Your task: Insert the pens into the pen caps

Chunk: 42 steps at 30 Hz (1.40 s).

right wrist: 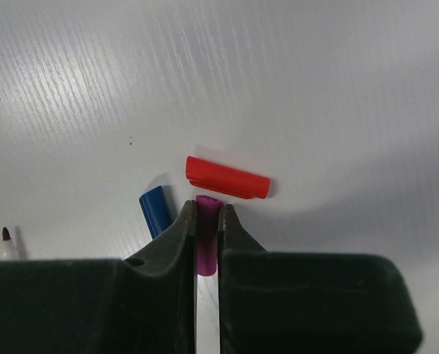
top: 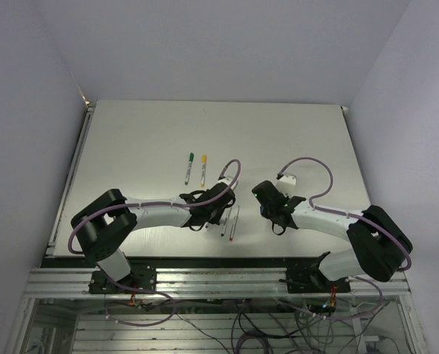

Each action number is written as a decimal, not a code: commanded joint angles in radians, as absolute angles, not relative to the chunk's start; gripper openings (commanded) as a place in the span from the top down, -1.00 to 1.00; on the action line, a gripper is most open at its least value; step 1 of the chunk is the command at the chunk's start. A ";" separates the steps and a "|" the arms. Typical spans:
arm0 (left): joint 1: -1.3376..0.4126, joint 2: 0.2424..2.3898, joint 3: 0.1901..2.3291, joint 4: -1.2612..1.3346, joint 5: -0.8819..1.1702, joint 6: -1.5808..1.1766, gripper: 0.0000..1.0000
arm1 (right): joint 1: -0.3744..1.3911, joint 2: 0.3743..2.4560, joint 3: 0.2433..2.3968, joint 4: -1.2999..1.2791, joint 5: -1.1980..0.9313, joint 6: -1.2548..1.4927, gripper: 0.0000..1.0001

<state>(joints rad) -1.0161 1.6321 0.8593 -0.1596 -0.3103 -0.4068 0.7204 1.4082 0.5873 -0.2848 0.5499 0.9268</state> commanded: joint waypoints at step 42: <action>-0.950 1.633 0.831 -0.101 -0.271 -0.426 0.86 | 0.772 1.212 0.601 -0.375 0.605 0.862 1.00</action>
